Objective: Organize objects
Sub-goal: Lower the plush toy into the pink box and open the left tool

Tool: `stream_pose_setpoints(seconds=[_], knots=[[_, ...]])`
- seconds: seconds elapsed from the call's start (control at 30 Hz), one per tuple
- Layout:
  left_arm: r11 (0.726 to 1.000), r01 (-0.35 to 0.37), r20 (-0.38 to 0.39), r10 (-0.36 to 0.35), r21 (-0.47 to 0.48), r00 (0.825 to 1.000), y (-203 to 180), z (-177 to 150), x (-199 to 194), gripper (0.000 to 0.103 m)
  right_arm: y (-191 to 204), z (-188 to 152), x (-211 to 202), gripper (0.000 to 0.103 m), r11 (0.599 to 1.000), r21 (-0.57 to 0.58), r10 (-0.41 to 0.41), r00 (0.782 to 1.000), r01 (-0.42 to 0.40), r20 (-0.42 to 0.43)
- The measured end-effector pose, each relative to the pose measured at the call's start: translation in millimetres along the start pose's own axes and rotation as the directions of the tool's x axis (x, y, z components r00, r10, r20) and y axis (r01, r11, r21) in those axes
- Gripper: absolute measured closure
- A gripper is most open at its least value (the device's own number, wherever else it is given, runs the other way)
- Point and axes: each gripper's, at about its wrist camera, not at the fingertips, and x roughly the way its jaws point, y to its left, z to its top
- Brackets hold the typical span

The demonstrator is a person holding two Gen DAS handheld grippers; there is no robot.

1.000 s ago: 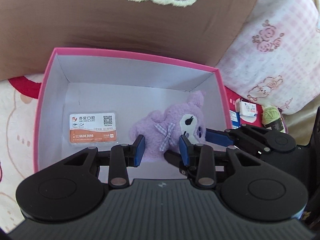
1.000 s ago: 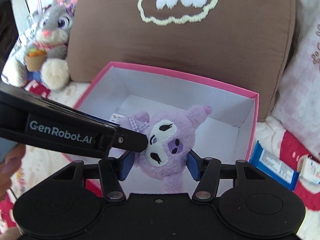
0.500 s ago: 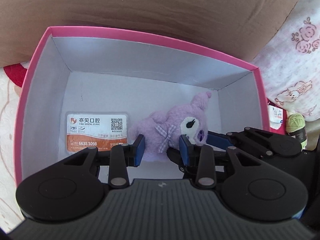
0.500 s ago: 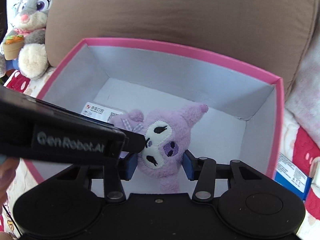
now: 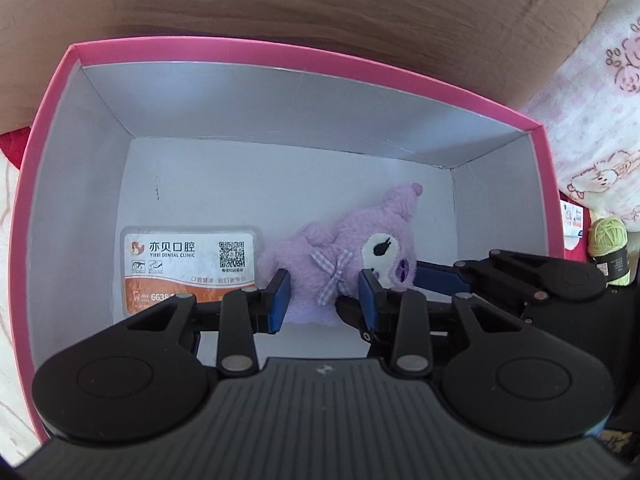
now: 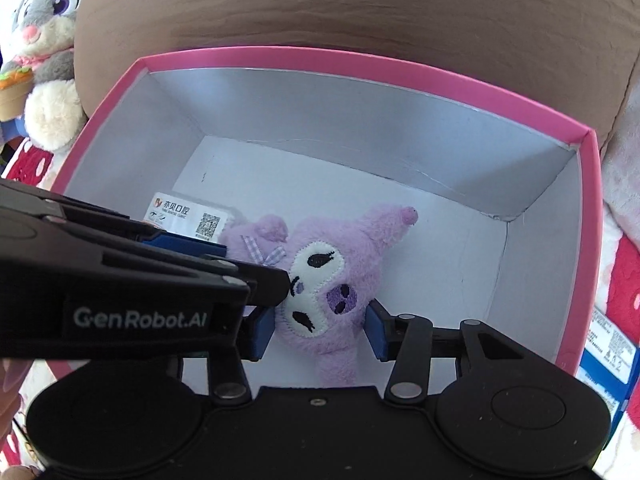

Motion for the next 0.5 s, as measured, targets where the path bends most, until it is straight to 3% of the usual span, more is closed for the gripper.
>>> stream_pose_setpoints(seconds=[0.3, 0.5], knots=[[1.0, -0.014, 0.025, 0.014, 0.001, 1.0, 4, -3, 4, 0.069, 2, -4, 5, 0.048, 1.0, -0.002, -0.003, 1.0, 0.003, 0.003], [1.0, 0.021, 0.067, -0.021, 0.0, 0.998, 8, -1, -6, 0.068, 7, -8, -4, 0.045, 0.999, -0.045, -0.023, 0.997, 0.026, 0.067]])
